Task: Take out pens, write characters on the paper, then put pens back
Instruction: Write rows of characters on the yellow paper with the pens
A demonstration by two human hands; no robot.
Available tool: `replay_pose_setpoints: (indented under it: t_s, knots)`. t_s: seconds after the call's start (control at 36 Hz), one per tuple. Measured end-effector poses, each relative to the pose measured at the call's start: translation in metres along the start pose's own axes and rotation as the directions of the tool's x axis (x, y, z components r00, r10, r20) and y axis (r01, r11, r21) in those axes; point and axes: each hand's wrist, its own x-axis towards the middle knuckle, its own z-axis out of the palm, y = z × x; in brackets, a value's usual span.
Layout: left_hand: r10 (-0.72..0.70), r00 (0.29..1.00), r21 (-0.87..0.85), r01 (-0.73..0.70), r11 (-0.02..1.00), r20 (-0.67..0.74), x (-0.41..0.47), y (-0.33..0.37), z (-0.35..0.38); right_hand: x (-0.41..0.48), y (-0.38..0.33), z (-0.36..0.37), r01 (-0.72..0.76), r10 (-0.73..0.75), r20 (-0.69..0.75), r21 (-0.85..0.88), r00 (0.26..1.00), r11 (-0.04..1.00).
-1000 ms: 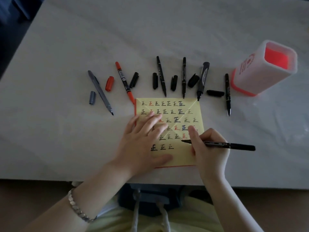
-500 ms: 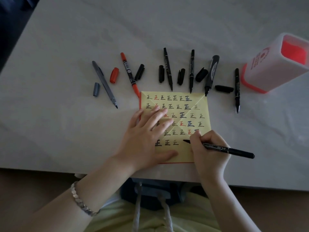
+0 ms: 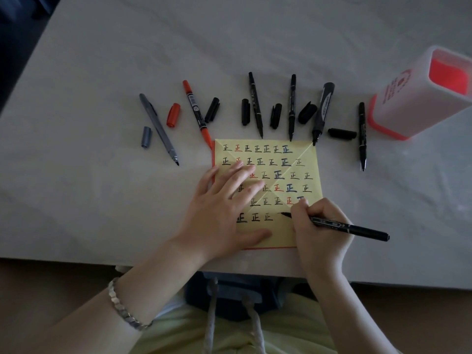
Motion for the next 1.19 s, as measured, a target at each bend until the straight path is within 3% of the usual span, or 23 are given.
replay_pose_setpoints:
  t_s: [0.67,1.19]
  knots:
    - [-0.003,1.0,-0.007,0.003,1.0,0.0,-0.0005,-0.0004,-0.0005,-0.0013,-0.0051,0.0004,-0.042,0.042,-0.011,-0.017,0.999,0.999]
    - [-0.006,1.0,-0.008,0.006,1.0,0.01,-0.0007,-0.0002,-0.0007,-0.002,-0.005,-0.0006,-0.018,0.018,0.065,-0.005,0.998,1.0]
